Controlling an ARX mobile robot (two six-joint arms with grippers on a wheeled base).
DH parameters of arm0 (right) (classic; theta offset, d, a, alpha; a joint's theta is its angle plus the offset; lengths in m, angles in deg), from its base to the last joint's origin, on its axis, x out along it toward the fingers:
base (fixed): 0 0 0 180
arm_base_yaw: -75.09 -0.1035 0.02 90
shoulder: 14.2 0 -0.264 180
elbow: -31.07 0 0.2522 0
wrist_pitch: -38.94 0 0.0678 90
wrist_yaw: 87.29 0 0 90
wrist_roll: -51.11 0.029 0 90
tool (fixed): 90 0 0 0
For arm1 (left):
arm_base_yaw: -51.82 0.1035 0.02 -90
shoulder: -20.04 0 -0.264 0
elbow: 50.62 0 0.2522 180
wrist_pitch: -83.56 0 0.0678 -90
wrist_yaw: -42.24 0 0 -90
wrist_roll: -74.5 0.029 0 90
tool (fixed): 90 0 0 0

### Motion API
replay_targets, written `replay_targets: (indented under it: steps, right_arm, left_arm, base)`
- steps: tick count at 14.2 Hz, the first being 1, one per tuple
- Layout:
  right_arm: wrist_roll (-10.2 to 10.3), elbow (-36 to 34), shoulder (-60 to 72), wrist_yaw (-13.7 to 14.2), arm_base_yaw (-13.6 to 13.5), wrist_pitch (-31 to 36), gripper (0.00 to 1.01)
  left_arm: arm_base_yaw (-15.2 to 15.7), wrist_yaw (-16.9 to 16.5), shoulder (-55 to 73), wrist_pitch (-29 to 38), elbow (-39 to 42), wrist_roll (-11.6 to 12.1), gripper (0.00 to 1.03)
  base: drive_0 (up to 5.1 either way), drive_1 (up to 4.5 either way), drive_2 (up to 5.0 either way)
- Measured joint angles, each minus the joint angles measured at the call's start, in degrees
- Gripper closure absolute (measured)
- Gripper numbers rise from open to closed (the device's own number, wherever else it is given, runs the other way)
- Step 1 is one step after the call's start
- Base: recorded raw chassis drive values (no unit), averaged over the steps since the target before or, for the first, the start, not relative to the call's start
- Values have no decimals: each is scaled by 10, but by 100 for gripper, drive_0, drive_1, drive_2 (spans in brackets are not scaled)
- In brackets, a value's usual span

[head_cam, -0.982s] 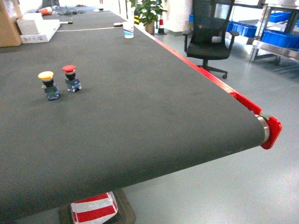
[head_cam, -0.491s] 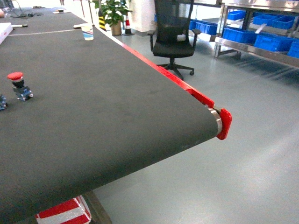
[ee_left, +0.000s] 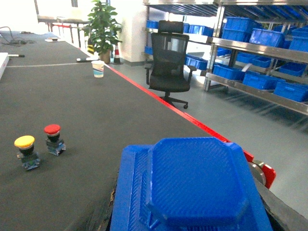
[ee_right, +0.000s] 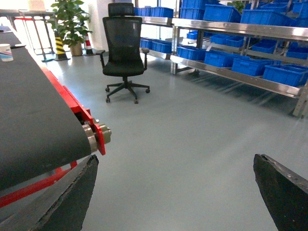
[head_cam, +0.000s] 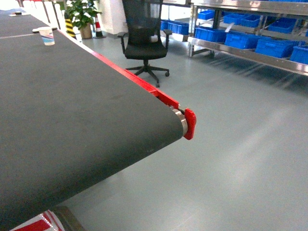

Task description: Pick blue part to blue bin on bottom shelf

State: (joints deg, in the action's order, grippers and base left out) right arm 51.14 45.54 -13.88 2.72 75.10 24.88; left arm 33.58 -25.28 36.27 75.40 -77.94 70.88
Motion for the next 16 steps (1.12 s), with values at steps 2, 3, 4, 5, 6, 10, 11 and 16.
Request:
replay_targets:
  steps: [2,3,4,5,6,10,11,16]
  right_arm:
    - [0,0,0,0,0,0,3]
    - [0,0,0,0,0,0,3]
    - [0,0,0,0,0,0,3]
    - [0,0,0,0,0,0,3]
    - [0,0,0,0,0,0,3]
    - [0,0,0,0,0,0,3]
    - [0,0,0,0,0,0,3]
    - [0,0,0,0,0,0,3]
  left_arm:
    - [0,0,0,0,0,0,59]
    - [0,0,0,0,0,0,59]
    - [0,0,0,0,0,0,59]
    - [0,0,0,0,0,0,59]
    - [0,0,0,0,0,0,59]
    - [0,0,0,0,0,0,59]
    - [0,0,0,0,0,0,59]
    - [0,0,0,0,0,0,59]
  base:
    - [-150,-150,-150]
    - [-150,-150,-150]
    - [-150,-150,-150]
    - [-150,-150,-150]
    - [-150,-150,-150]
    - [-162,-162,-162]
    - [-162,-162,-162]
    - [-153,-153,-153]
